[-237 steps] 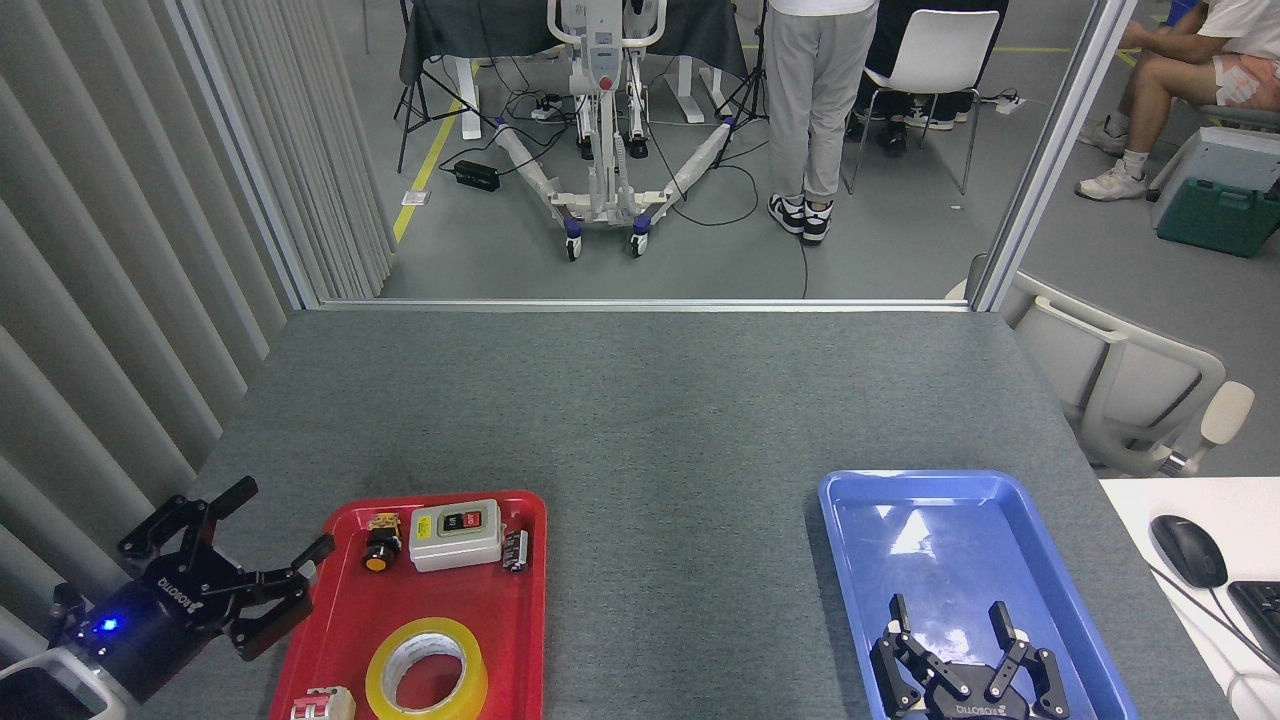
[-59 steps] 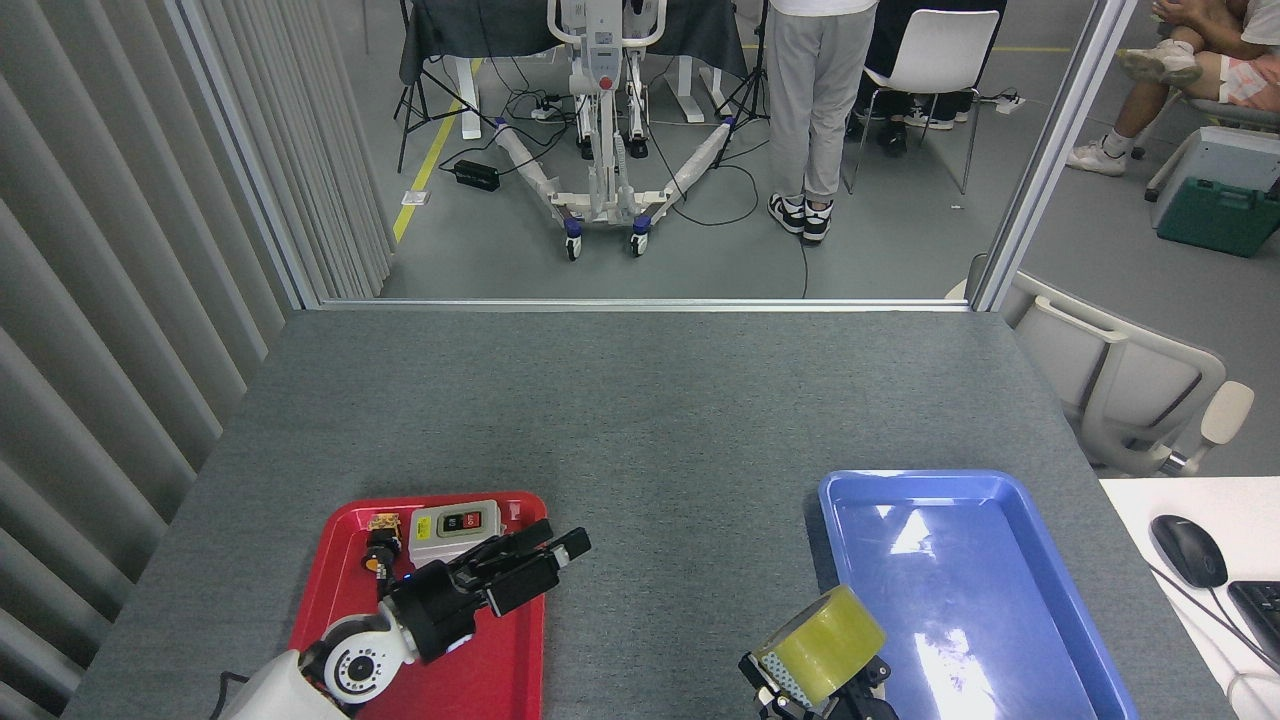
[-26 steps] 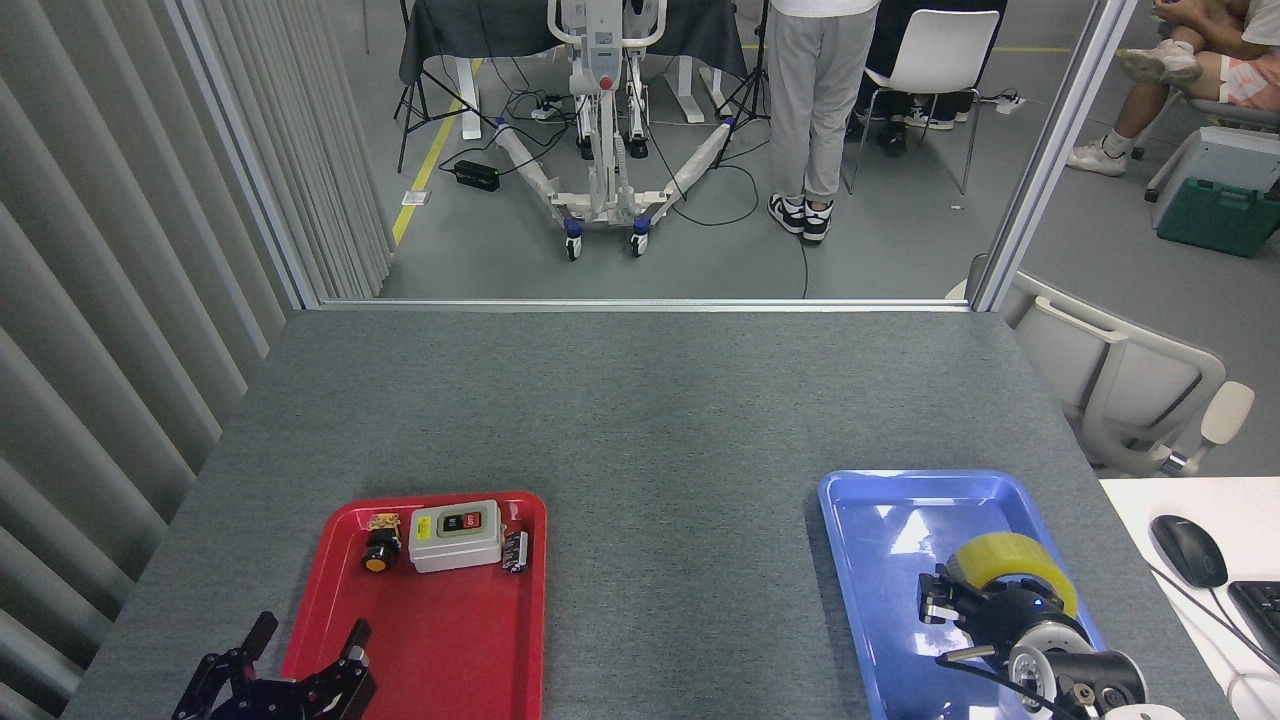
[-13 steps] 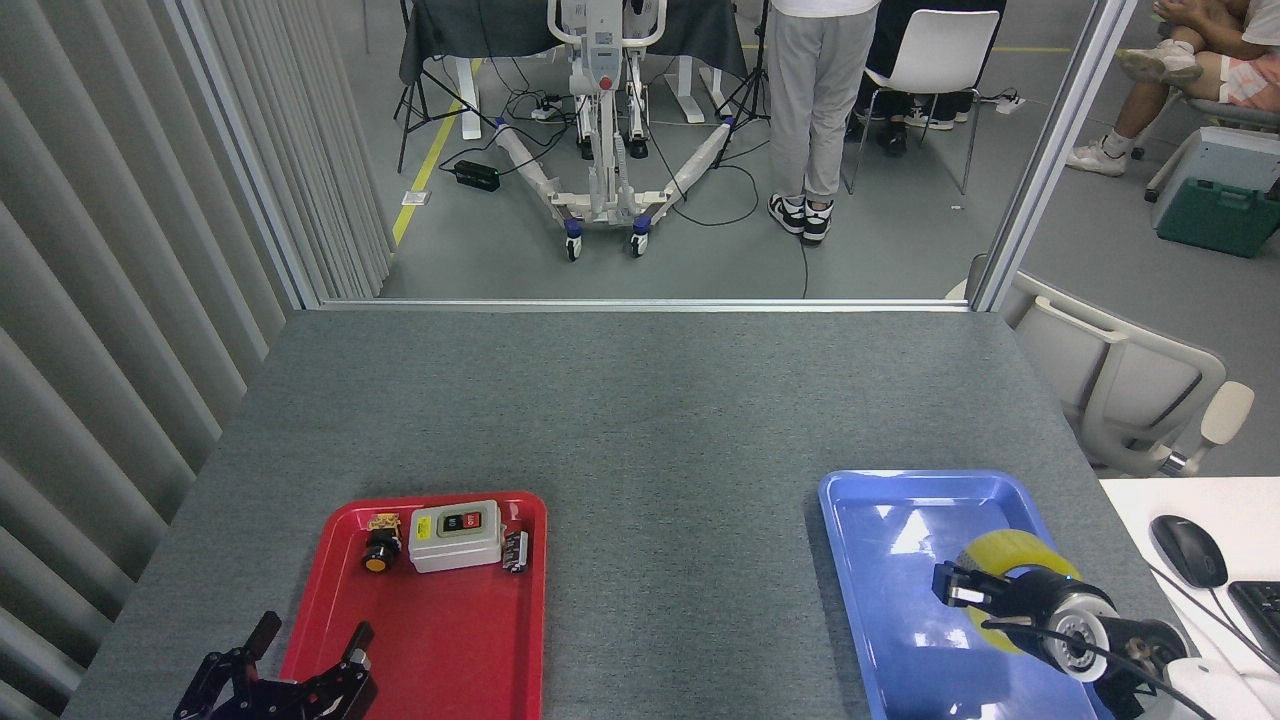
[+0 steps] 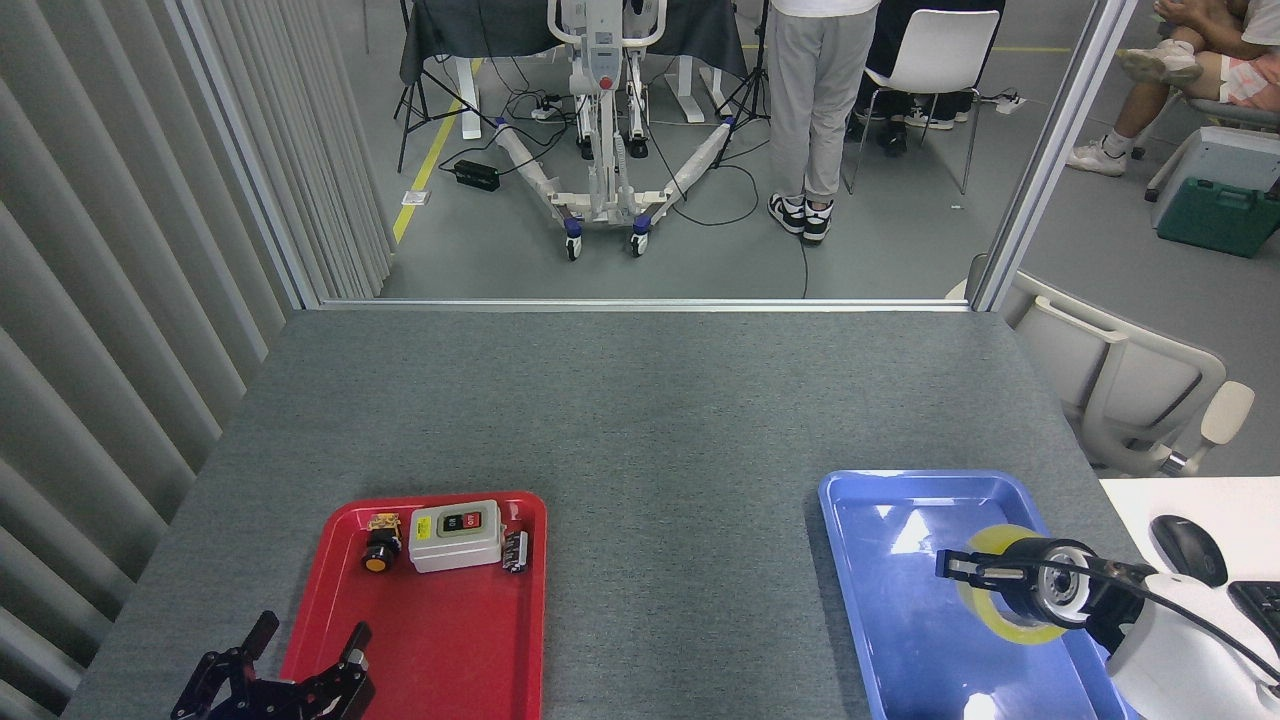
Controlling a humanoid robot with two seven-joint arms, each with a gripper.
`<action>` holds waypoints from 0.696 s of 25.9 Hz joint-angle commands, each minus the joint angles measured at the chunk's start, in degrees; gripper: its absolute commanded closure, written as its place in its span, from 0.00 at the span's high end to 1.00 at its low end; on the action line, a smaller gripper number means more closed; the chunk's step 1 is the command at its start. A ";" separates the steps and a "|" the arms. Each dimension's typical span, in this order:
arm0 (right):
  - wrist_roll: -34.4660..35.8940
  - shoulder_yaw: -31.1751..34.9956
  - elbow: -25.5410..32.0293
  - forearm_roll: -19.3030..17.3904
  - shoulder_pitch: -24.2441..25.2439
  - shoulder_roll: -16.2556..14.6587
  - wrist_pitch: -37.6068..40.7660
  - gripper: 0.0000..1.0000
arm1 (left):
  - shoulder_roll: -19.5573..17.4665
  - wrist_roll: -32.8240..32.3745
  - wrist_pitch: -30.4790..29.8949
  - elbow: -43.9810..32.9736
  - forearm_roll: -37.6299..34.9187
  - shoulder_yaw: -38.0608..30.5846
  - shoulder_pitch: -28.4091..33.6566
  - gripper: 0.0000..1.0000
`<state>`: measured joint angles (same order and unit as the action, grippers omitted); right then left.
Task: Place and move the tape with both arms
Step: 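Lower the tape flat into the blue tray with the right gripper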
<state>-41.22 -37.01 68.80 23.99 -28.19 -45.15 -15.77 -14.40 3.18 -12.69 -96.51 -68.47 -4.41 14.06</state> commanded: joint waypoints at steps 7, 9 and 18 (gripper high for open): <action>-0.53 -4.56 -3.23 -4.57 -3.10 0.06 -1.54 0.15 | 0.08 -0.10 0.04 0.18 0.17 0.02 0.00 0.99; -0.53 -4.83 -3.67 -5.18 -3.45 0.23 -1.63 0.15 | 0.08 -0.19 0.04 0.18 0.44 0.02 0.00 0.99; -0.53 -6.76 -5.08 -6.15 -4.60 1.55 -3.91 0.26 | 0.08 -0.19 0.04 0.53 0.44 0.02 0.00 0.99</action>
<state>-41.88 -43.06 64.14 18.49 -32.09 -43.89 -19.14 -14.34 3.04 -12.64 -95.99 -68.04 -4.39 14.06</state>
